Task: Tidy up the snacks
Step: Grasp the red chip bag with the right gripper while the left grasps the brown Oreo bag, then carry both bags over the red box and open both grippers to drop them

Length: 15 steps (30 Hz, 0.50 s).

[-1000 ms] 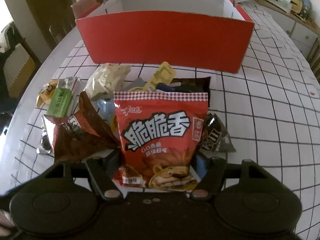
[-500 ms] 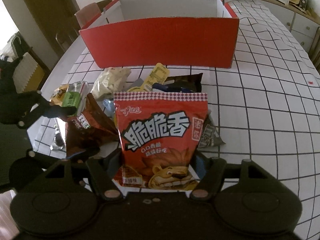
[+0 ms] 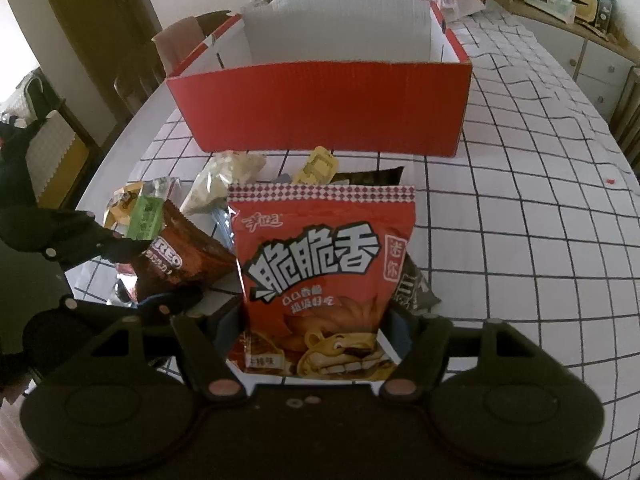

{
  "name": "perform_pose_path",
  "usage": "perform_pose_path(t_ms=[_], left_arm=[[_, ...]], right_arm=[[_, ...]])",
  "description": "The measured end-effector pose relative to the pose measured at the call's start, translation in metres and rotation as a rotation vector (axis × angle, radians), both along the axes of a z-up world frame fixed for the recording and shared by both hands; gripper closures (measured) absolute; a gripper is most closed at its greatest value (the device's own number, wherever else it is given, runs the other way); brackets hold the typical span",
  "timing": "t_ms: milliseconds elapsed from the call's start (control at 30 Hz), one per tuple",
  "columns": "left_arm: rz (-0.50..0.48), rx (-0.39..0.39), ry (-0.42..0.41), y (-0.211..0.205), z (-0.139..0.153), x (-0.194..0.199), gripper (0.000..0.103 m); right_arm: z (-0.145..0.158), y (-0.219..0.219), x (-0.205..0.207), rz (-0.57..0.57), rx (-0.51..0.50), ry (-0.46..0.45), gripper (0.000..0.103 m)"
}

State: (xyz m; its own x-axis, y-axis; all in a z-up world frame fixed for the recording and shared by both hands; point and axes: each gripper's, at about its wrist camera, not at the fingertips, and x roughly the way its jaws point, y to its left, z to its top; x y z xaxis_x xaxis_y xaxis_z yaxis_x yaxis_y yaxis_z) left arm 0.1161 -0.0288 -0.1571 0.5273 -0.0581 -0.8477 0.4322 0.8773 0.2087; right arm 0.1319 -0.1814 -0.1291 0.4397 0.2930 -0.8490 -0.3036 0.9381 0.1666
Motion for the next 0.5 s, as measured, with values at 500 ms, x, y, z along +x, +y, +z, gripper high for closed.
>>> perform_pose_path(t_ms=[500], left_arm=[[0.150,-0.187,-0.050,0.023,0.067,-0.003,0.058]], right_arm=[[0.050,-0.007,-0.001,0.023,-0.007,-0.103,0.032]])
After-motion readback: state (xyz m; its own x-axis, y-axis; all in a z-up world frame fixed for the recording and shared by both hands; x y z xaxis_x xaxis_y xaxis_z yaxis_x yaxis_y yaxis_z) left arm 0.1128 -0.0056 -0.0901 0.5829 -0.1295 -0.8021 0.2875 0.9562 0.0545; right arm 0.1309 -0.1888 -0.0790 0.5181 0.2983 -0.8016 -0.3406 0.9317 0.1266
